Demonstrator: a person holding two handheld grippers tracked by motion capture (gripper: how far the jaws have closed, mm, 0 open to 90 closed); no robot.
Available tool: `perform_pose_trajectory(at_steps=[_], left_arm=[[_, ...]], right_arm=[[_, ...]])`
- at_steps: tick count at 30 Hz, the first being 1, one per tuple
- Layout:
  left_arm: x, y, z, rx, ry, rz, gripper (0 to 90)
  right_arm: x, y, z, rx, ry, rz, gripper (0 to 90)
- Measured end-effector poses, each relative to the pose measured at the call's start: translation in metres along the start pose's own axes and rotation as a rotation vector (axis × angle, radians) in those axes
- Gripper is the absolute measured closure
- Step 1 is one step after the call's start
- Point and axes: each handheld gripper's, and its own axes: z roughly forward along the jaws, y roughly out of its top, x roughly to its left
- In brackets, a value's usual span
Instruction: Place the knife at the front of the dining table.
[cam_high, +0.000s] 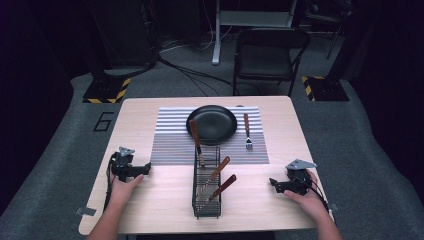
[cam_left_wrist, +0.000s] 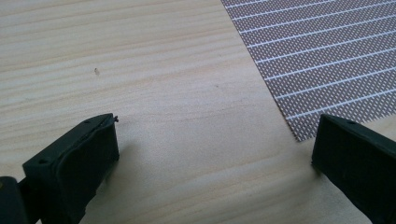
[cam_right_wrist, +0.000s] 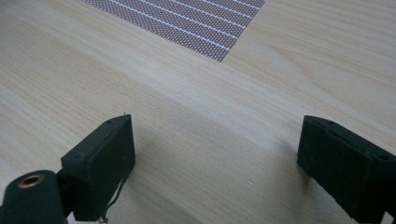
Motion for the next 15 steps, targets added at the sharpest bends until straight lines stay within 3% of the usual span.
perform_pose_trajectory(at_steps=[15], left_arm=[[0.0004, -0.0003, -0.0008, 0.005, 0.003, 0.007, 0.4]], right_arm=[[-0.0003, 0.0002, 0.0003, 0.001, 0.006, -0.004, 9.9]])
